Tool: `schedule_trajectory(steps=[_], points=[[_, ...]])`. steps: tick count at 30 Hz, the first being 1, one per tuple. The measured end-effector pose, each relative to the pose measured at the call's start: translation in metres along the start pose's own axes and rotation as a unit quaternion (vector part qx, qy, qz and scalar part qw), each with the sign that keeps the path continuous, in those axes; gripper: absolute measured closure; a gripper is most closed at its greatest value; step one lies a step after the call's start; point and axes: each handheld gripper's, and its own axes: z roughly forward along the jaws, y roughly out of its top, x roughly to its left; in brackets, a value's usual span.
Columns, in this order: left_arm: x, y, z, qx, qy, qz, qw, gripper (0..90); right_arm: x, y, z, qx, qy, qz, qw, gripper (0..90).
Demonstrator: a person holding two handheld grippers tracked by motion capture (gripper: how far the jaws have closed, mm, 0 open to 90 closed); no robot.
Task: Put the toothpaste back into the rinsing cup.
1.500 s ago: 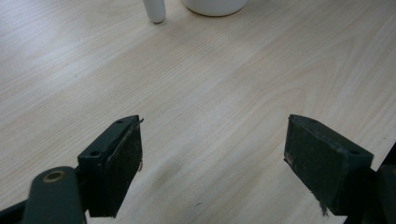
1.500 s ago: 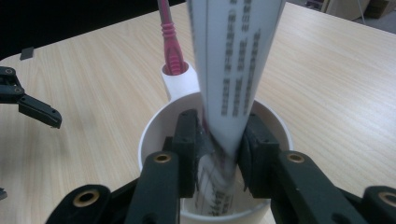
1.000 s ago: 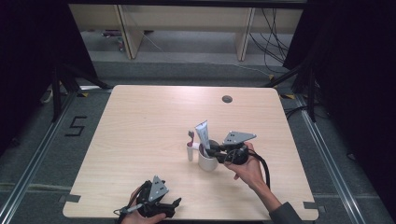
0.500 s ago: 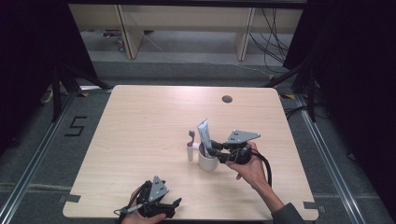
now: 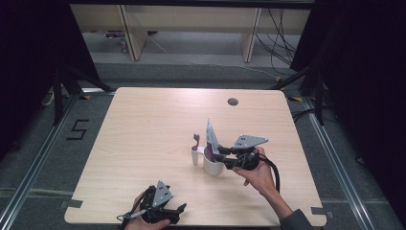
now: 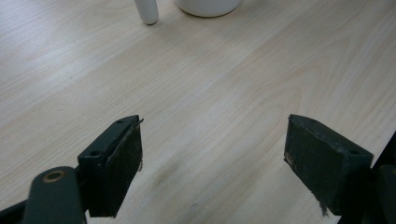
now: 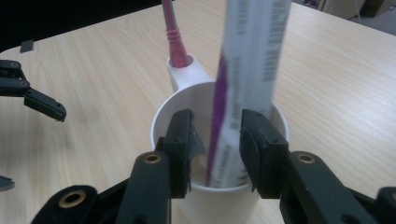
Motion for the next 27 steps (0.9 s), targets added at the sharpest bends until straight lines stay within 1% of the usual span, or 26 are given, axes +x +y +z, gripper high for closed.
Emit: schedule_trajectory(steps=[2,3,4,5,6,7,9,11,12,13,14,15,16,17,18,19,20,22,23,24,25,26,27], points=[[0.0006,0.0001,-0.0003,0.004,0.001,0.005,1.0,19.0,0.0004,0.0002,-0.0002,-0.005,-0.001,0.0,1.0,65.2],[0.0002,0.0001,-0.0001,0.002,0.0,0.003,1.0,19.0,0.0005,0.0005,-0.0005,-0.003,0.001,0.001,1.0,65.2],[-0.0014,-0.0001,0.0007,-0.005,-0.003,-0.006,1.0,19.0,0.0005,0.0004,-0.0005,0.0,0.005,0.0,1.0,65.2],[-0.0016,0.0,0.0006,-0.005,-0.004,-0.007,1.0,19.0,0.0006,-0.0002,-0.0001,-0.005,-0.003,-0.007,1.0,65.1],[-0.0015,-0.0001,0.0009,-0.007,-0.004,-0.007,0.9999,19.0,0.0007,-0.0006,0.0001,-0.002,-0.004,-0.01,0.9999,65.0],[0.001,0.0002,-0.0008,0.008,0.0,0.009,0.9999,19.0,0.0014,-0.0006,0.0,0.004,0.001,-0.007,1.0,65.0],[-0.0016,0.0002,0.0002,-0.005,-0.002,-0.006,1.0,19.0,0.0016,-0.0005,-0.0002,0.004,0.0,-0.006,1.0,64.3],[0.0008,0.0003,-0.0008,0.006,0.001,0.008,1.0,19.0,0.0021,-0.0004,-0.0006,0.004,0.001,-0.003,1.0,63.6],[0.0009,0.0003,-0.0007,0.006,0.0,0.008,0.9999,19.0,0.0023,-0.0004,-0.0007,0.004,0.002,-0.003,1.0,63.3],[0.0006,0.0002,-0.0004,0.005,0.0,0.006,1.0,19.0,0.0021,-0.0004,-0.0008,0.005,0.002,-0.005,1.0,63.1],[-0.0017,-0.0001,0.001,-0.008,-0.005,-0.008,0.9999,19.0,0.0021,-0.0003,-0.001,0.004,0.0,-0.005,1.0,62.6],[-0.0016,0.0,0.0009,-0.007,-0.004,-0.007,0.9999,19.0,0.0022,-0.0002,-0.0013,0.002,-0.002,-0.004,1.0,62.5],[-0.0017,0.0,0.0008,-0.008,-0.004,-0.007,0.9999,19.0,0.0017,0.0,-0.0017,-0.001,-0.004,-0.008,1.0,62.5],[0.0007,0.0004,-0.001,0.007,0.0,0.009,0.9999,19.0,0.0022,0.0,-0.0021,-0.001,-0.003,-0.001,1.0,62.2],[0.0003,0.0002,-0.0003,0.003,-0.001,0.005,1.0,19.0,0.0034,0.0,-0.0028,-0.002,-0.007,0.005,1.0,61.9],[-0.0009,0.0,0.0005,-0.004,-0.003,-0.003,1.0,19.0,0.0019,0.0004,-0.0035,-0.007,-0.009,-0.005,0.9999,61.9],[-0.0017,0.0002,0.0003,-0.005,-0.003,-0.006,1.0,19.0,0.0019,0.0005,-0.0039,-0.009,-0.01,-0.004,0.9999,61.8],[-0.0017,0.0002,0.0005,-0.007,-0.003,-0.006,0.9999,19.0,0.0005,0.0007,-0.0046,-0.015,-0.012,-0.009,0.9998,61.4],[-0.0006,0.0003,-0.0003,-0.001,-0.002,0.001,1.0,19.0,0.0002,0.0011,-0.006,-0.012,-0.011,-0.009,0.9998,61.2],[-0.0003,0.0003,-0.0006,0.001,-0.002,0.003,1.0,19.0,0.0026,0.0007,-0.0076,-0.008,-0.012,0.012,0.9998,61.0],[0.0007,0.0004,-0.001,0.005,0.0,0.008,1.0,19.0,0.0012,0.0009,-0.0075,-0.013,-0.007,0.006,0.9999,60.5],[0.0007,0.0004,-0.0009,0.005,0.0,0.008,1.0,19.0,0.0008,0.0008,-0.0085,-0.013,-0.011,0.005,0.9998,60.3],[-0.0004,0.0003,-0.0004,-0.001,-0.001,0.001,1.0,19.0,-0.0004,0.0011,-0.0098,-0.014,-0.01,-0.002,0.9999,60.0]])
